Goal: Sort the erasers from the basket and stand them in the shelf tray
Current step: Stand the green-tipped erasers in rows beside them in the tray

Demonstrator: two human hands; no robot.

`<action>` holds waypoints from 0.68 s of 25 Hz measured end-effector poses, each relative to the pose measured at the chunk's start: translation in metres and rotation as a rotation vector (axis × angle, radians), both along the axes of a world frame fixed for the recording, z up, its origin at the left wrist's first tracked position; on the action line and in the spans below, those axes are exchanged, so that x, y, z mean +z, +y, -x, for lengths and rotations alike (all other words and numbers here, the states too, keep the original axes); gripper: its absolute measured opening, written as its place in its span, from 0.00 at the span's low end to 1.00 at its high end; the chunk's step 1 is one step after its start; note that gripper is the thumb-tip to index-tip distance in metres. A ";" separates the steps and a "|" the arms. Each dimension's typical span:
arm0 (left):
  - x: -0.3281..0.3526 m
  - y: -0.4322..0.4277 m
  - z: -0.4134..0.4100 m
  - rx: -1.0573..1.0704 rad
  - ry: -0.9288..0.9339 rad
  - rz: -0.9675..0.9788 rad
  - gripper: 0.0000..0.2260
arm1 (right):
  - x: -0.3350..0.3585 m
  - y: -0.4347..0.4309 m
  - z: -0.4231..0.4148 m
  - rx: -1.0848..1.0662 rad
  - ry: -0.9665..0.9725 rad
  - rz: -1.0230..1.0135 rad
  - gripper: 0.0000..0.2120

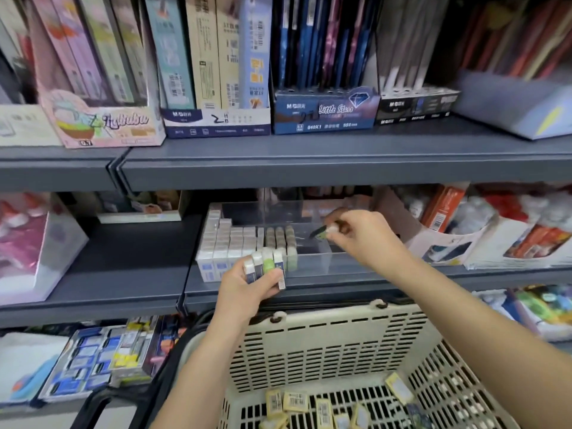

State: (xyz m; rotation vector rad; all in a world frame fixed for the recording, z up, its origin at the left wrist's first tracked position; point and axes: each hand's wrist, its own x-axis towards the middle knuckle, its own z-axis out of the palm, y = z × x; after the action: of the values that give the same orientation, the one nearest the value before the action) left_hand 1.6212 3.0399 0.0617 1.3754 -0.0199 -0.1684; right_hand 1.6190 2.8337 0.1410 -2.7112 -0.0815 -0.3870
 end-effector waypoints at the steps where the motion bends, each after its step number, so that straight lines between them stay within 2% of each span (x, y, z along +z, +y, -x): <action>1: -0.002 0.001 -0.002 0.003 0.005 -0.017 0.09 | 0.001 0.001 -0.008 0.020 0.034 0.053 0.08; 4: -0.006 0.002 -0.006 0.006 0.031 0.003 0.08 | -0.003 0.010 -0.023 0.076 0.242 0.161 0.11; 8: -0.009 0.003 -0.009 0.003 0.045 0.018 0.08 | -0.017 0.019 -0.034 0.107 0.383 0.141 0.08; 14: -0.009 0.001 -0.008 -0.021 0.061 0.005 0.09 | -0.023 0.020 -0.035 0.182 0.420 0.171 0.13; 17: -0.006 0.000 -0.006 -0.034 0.059 -0.006 0.08 | -0.018 0.021 -0.024 0.127 0.297 0.157 0.14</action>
State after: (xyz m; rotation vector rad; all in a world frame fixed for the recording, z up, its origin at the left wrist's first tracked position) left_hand 1.6276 3.0403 0.0558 1.3759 0.0061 -0.2377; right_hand 1.6435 2.8550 0.1227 -2.8656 -0.2064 0.0628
